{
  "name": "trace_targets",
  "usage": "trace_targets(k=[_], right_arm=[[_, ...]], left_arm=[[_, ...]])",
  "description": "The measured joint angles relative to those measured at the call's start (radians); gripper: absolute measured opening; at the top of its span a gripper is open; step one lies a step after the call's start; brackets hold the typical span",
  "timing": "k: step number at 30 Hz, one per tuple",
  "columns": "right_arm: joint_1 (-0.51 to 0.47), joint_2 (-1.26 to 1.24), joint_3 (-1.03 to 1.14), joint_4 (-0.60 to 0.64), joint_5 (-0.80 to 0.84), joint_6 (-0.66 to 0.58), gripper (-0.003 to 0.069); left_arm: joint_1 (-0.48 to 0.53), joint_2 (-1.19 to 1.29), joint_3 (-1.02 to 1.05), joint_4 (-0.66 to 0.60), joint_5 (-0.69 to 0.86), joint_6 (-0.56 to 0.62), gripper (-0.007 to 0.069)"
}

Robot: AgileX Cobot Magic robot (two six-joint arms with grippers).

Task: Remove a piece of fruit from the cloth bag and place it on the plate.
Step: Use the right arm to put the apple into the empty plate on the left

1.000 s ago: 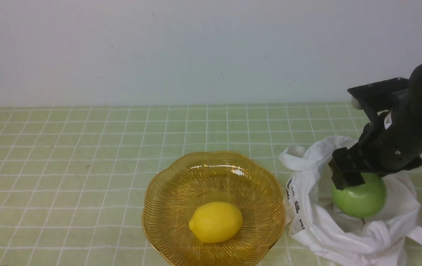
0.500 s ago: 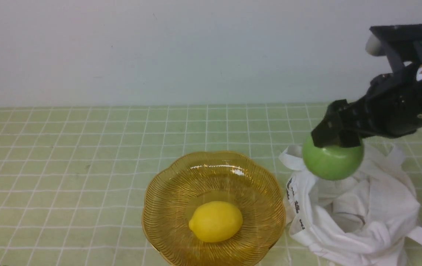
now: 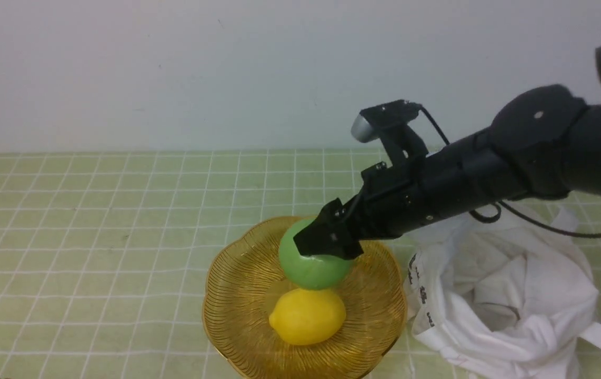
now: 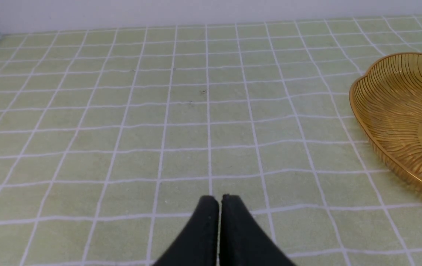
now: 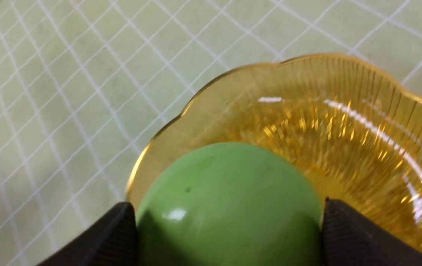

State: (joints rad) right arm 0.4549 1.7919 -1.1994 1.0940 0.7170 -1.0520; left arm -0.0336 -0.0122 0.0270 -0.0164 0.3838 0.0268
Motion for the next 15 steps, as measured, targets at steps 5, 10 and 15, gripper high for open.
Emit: trace_targets(k=[5,10,15], right_arm=[[0.0,0.076,0.0,0.124,-0.052,-0.147,0.0582],[0.0,0.106,0.0,0.187,-0.083,-0.207,0.0662],[0.0,0.106,-0.002,0.191,-0.116,-0.214,0.0689]], left_arm=[[0.0,0.0,0.0,0.0,0.0,0.0,-0.0008],[0.0,0.0,0.0,0.0,0.0,0.0,-0.0008],[0.0,0.0,0.0,0.0,0.0,0.0,-0.0008]])
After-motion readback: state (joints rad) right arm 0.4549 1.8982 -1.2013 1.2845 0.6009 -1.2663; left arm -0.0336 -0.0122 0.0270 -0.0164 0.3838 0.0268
